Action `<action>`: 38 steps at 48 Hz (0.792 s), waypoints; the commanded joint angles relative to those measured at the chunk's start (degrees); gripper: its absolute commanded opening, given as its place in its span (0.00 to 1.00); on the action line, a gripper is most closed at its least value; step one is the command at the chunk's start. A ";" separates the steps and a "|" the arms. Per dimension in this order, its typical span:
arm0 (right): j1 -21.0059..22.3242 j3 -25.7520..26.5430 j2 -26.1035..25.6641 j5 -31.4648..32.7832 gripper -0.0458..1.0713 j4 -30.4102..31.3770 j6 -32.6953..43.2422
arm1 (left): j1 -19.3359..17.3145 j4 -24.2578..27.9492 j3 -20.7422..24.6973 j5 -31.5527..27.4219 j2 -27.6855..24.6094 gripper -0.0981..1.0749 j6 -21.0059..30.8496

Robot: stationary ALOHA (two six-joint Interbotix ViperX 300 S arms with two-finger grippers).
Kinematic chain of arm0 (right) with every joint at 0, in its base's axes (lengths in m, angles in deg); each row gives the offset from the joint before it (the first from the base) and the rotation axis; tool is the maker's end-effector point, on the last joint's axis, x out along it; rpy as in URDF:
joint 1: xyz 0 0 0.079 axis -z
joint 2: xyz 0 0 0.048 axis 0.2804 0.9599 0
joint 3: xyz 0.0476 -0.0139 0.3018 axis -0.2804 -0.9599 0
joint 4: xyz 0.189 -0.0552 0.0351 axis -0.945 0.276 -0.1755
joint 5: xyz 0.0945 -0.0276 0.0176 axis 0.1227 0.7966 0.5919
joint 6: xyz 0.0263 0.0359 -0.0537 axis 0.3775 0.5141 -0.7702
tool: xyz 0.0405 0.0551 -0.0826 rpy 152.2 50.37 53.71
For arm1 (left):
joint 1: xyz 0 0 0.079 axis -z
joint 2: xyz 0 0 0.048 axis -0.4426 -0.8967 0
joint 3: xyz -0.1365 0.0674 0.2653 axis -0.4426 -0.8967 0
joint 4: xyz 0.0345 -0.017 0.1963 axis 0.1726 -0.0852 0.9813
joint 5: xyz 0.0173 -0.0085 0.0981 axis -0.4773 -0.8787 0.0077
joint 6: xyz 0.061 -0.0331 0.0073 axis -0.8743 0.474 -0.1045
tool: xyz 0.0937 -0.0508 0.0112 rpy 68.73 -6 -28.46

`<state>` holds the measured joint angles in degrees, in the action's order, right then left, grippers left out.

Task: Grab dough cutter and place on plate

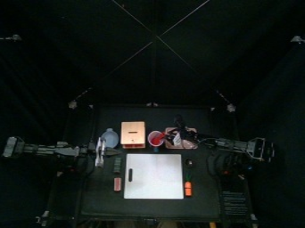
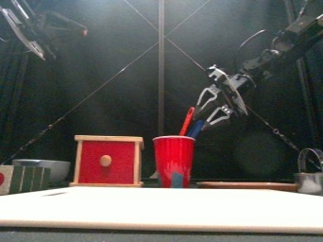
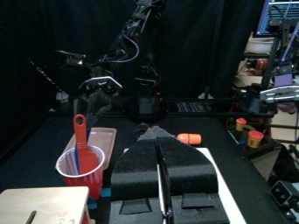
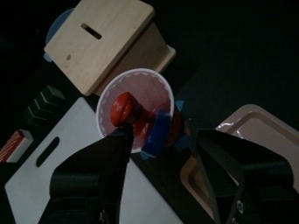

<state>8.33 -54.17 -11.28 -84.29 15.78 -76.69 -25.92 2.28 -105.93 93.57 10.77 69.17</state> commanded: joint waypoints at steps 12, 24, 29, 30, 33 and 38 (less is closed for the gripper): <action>-0.35 3.69 1.67 3.43 0.69 -0.18 -0.09 | 0.00 0.00 0.79 0.53 -0.18 0.05 0.00; -0.35 4.48 0.97 3.60 0.45 0.35 -0.26 | 0.00 -0.09 0.70 0.53 -0.18 0.05 0.00; -0.35 4.75 -0.09 4.04 0.42 1.67 -0.26 | 0.00 -0.09 0.70 0.53 -0.18 0.05 0.00; -0.35 4.75 -0.35 4.13 0.42 1.93 -0.26 | 0.00 -0.09 0.70 0.53 -0.18 0.05 0.00; -0.35 4.75 -2.11 4.22 0.41 3.34 -0.35 | 0.00 -0.09 0.62 0.53 -0.18 0.05 0.00; -0.35 4.31 -6.33 4.31 0.41 5.45 -0.26 | 0.00 -0.09 0.44 0.53 -0.18 0.05 0.00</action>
<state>8.06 -50.92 -13.65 -79.81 20.52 -76.87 -25.92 2.19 -106.11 93.48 10.86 69.17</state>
